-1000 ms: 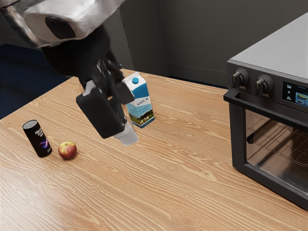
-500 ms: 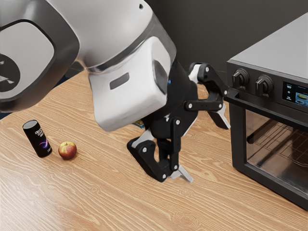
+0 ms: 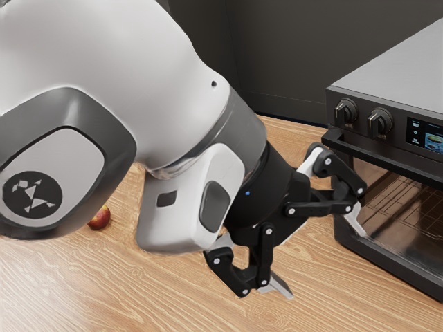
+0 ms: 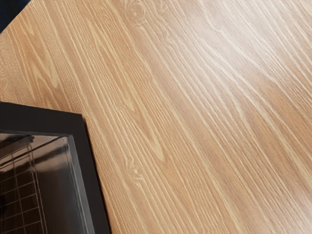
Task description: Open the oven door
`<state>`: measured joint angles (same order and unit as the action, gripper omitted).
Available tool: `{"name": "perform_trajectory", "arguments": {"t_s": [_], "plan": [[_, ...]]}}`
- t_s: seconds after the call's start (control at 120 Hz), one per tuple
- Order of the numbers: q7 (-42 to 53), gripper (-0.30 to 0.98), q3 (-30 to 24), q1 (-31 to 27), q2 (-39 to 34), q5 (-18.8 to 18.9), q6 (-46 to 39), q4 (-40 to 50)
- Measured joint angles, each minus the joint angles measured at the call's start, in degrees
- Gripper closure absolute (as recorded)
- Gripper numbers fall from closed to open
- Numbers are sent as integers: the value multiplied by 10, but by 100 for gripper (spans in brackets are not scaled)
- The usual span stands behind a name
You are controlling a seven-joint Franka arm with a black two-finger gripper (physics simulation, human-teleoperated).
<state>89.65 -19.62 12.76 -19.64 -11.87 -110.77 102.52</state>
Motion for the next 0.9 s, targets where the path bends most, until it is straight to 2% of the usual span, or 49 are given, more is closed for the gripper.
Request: {"name": "perform_trajectory", "arguments": {"t_s": [0.192,0.358,0.517,0.617,0.733,0.858,0.9], "plan": [[39,0,-3,-1,48,-20,-39,-35],[29,0,-17,-2,47,47,-49,-37],[-3,0,-11,-5,53,81,-59,-48],[-45,0,-13,-4,51,106,-59,-51],[-102,0,-19,-3,54,118,-43,-63],[-167,0,-39,-2,66,160,-29,-65],[-184,0,-41,-1,90,168,-26,-82]]}}
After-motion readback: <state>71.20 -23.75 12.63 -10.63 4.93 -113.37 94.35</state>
